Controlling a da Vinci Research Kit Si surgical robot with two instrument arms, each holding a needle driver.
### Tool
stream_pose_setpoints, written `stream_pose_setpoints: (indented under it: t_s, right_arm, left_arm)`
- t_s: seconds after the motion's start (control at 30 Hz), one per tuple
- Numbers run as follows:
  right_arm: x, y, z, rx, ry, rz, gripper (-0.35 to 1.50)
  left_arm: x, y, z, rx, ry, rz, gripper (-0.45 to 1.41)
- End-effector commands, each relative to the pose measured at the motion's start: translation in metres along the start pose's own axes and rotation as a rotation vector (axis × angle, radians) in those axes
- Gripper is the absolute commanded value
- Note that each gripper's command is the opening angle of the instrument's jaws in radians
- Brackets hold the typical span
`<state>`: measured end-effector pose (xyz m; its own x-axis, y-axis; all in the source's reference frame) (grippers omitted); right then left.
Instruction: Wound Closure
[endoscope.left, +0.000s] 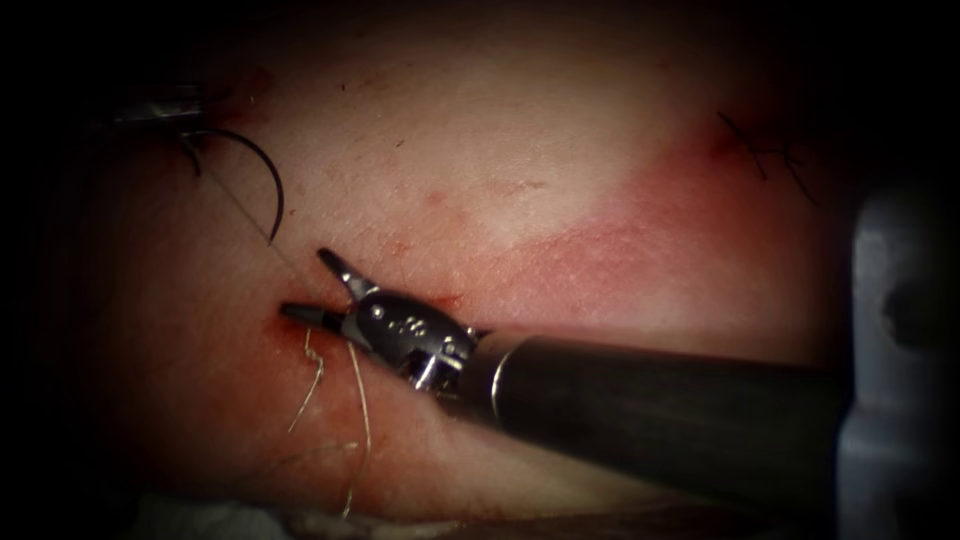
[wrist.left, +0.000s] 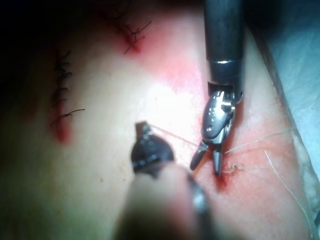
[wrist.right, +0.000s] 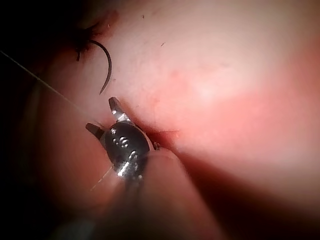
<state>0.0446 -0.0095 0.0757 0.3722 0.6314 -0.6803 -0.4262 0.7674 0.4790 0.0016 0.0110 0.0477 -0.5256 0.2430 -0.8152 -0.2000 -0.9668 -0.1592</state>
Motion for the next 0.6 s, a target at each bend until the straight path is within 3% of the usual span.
stream_pose_setpoints:
  t_s: [0.03,0.47,0.57,0.6]
  right_arm:
    - [-0.0003,-0.0005,0.0014,0.003,0.0,0.003,1.48]
    - [-0.0005,-0.0015,0.0035,0.006,0.002,-0.008,1.46]
    - [-0.0005,-0.0016,0.0035,0.022,0.003,-0.008,1.35]
    - [-0.0004,-0.0015,0.0034,0.046,0.005,-0.009,1.16]
  left_arm:
    - [-0.0003,0.0002,0.0008,-0.002,0.0,-0.001,-0.45]
    - [0.0006,0.0006,0.0003,-0.003,0.006,0.005,-0.45]
    - [0.0008,0.0007,0.0002,-0.002,0.008,0.003,-0.45]
    - [0.0009,0.0008,0.0002,-0.001,0.008,0.009,-0.45]
